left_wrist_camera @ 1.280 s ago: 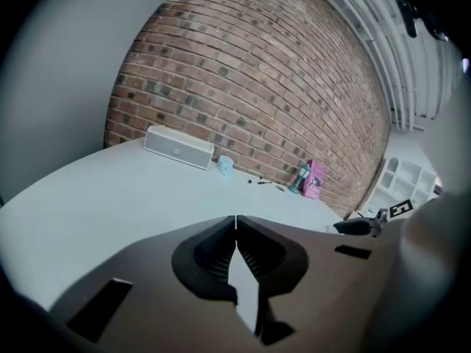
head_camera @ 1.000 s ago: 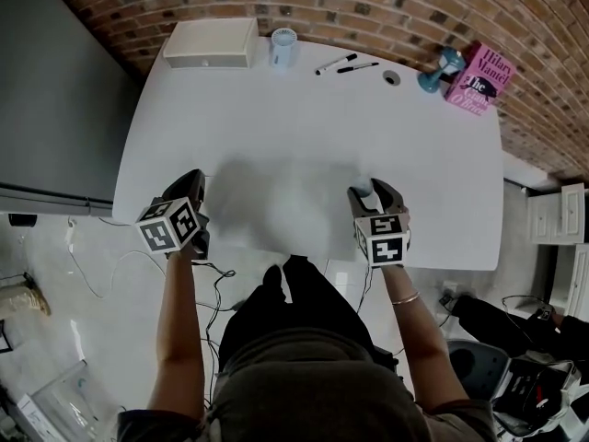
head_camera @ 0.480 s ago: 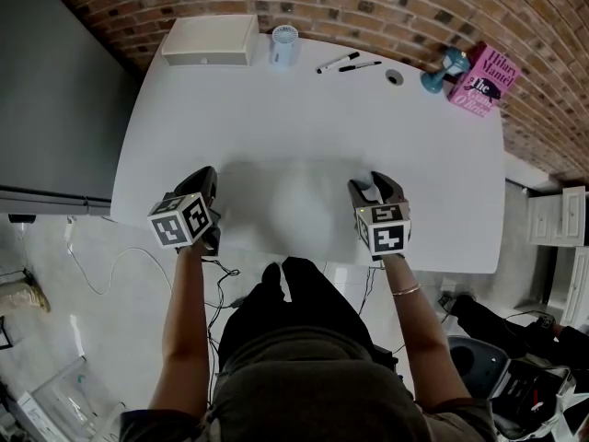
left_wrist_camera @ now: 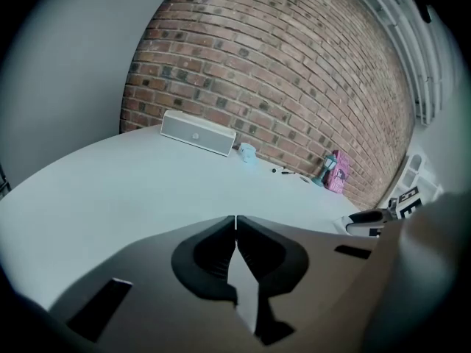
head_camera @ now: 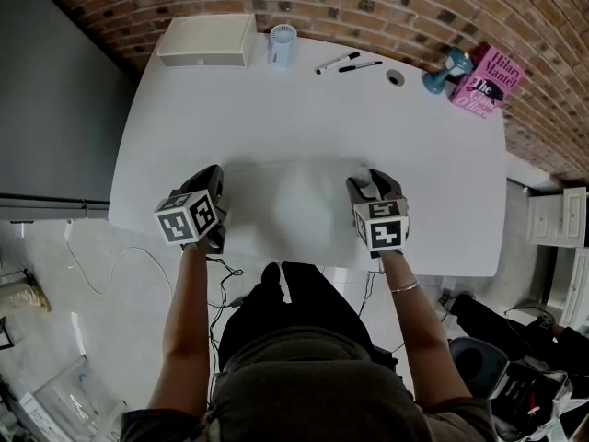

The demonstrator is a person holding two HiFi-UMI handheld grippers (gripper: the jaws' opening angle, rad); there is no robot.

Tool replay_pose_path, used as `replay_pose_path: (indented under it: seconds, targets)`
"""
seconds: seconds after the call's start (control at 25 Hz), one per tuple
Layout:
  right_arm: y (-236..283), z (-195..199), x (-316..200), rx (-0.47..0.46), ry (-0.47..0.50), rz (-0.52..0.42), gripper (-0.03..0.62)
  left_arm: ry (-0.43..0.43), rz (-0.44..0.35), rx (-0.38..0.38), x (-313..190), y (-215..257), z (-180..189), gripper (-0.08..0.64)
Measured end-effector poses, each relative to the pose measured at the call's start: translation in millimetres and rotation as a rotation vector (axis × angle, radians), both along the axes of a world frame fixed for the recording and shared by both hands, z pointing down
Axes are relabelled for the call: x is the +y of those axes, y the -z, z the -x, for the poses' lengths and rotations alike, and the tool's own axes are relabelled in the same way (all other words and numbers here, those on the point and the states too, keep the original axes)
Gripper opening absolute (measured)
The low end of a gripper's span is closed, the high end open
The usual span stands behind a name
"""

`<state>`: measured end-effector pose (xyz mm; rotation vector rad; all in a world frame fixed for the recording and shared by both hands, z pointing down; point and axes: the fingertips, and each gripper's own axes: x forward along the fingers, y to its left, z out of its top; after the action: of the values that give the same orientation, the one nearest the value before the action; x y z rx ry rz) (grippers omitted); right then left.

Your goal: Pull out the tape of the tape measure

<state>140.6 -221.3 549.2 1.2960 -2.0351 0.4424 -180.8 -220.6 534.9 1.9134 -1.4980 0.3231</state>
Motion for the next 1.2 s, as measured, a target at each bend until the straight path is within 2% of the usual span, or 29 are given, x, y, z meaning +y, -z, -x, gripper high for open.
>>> replay_pose_path:
  seconds: [0.92, 1.2]
  targets:
    - [-27, -1, -15, 0.056, 0.003, 0.086, 0.222, 0.015, 0.075, -0.059, -10, -24, -2, 0.026]
    - [-29, -2, -15, 0.034, -0.001, 0.102, 0.222, 0.009, 0.097, -0.092, -11, -29, -2, 0.026]
